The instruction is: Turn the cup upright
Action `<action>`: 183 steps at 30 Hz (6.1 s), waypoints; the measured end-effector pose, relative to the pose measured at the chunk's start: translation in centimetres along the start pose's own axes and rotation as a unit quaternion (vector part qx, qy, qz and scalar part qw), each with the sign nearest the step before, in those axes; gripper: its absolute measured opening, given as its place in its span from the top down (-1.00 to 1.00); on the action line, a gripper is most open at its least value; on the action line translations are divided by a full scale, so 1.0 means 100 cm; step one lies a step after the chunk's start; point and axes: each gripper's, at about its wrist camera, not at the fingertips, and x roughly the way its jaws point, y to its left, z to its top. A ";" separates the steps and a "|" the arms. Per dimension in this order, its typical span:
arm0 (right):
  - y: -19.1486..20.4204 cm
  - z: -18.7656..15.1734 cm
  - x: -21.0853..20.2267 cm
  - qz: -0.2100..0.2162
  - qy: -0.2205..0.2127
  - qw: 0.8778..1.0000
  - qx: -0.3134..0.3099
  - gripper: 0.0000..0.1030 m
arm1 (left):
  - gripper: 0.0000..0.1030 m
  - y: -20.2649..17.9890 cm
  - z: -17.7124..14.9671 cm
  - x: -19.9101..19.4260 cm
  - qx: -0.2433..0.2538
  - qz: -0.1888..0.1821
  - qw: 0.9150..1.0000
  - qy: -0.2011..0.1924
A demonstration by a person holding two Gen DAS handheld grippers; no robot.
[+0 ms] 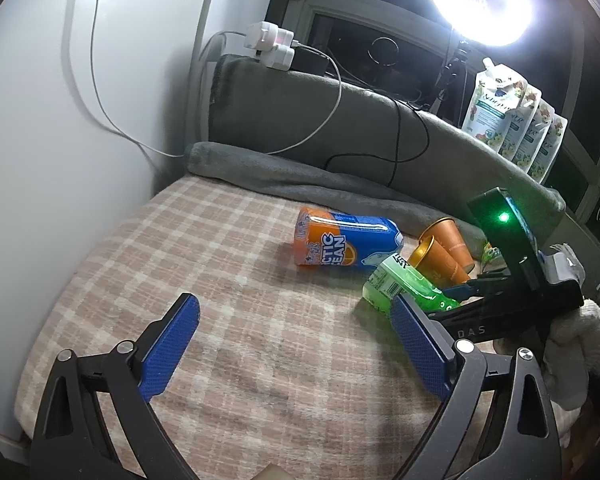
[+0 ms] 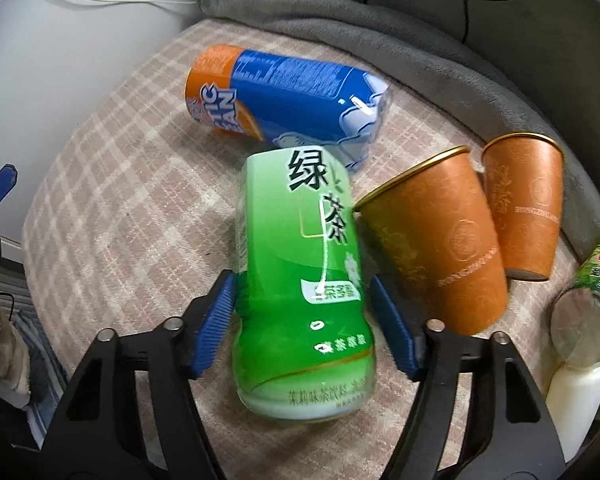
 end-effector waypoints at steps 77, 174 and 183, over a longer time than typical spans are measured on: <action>-0.102 -0.220 -0.132 0.020 -0.178 0.936 0.302 -0.59 | -0.25 -0.083 -0.025 0.105 -0.085 -0.204 0.930 0.293; -0.078 -0.227 -0.156 -0.019 -0.219 0.929 0.299 -0.59 | -0.55 -0.161 -0.047 0.006 0.188 -0.156 0.966 0.090; -0.073 -0.223 -0.159 -0.028 -0.237 0.928 0.287 -0.59 | -0.56 -0.156 -0.046 -0.002 0.190 -0.158 0.965 0.088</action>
